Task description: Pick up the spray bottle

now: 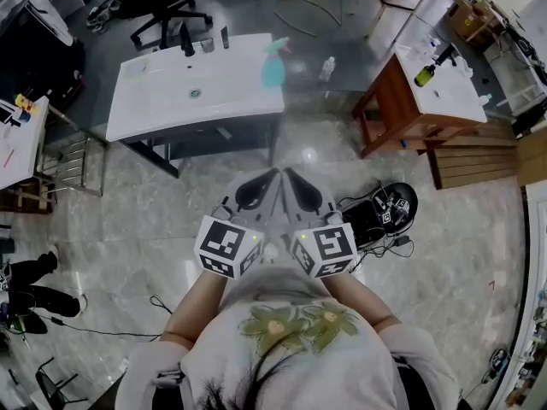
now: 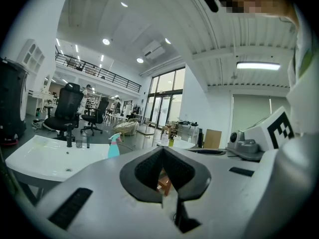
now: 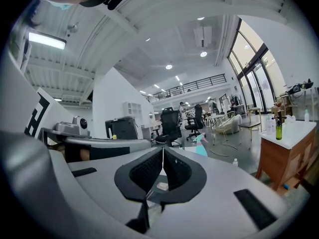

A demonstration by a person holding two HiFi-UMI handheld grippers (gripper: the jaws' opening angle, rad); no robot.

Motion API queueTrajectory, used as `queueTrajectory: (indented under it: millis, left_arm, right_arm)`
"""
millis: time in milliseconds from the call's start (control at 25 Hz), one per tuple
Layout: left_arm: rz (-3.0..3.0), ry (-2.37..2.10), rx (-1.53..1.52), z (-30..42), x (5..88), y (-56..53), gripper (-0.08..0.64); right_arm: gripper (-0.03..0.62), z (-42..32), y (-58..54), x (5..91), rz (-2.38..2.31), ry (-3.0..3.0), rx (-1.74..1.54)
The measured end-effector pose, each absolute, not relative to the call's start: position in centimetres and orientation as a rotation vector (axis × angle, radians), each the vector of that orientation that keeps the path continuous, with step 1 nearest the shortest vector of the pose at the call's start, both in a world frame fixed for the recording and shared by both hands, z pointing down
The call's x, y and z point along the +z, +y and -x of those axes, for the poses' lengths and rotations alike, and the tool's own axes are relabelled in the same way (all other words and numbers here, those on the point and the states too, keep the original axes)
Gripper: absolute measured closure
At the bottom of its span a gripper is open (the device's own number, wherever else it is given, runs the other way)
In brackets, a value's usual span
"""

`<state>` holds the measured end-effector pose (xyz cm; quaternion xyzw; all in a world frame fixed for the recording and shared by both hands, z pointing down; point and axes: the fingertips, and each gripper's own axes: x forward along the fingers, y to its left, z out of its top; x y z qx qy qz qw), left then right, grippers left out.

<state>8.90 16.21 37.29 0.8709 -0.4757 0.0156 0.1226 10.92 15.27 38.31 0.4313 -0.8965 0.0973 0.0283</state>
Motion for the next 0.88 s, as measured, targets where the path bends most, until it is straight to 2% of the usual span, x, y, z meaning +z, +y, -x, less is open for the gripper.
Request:
queueTrajectory:
  millis: [880]
  left_arm:
    - [-2.574, -1.292, 0.023, -4.3, 37.6, 5.0, 0.552]
  right_arm:
    - [0.569, -6.4, 4.2, 38.5, -1.410, -2.699, 0.283]
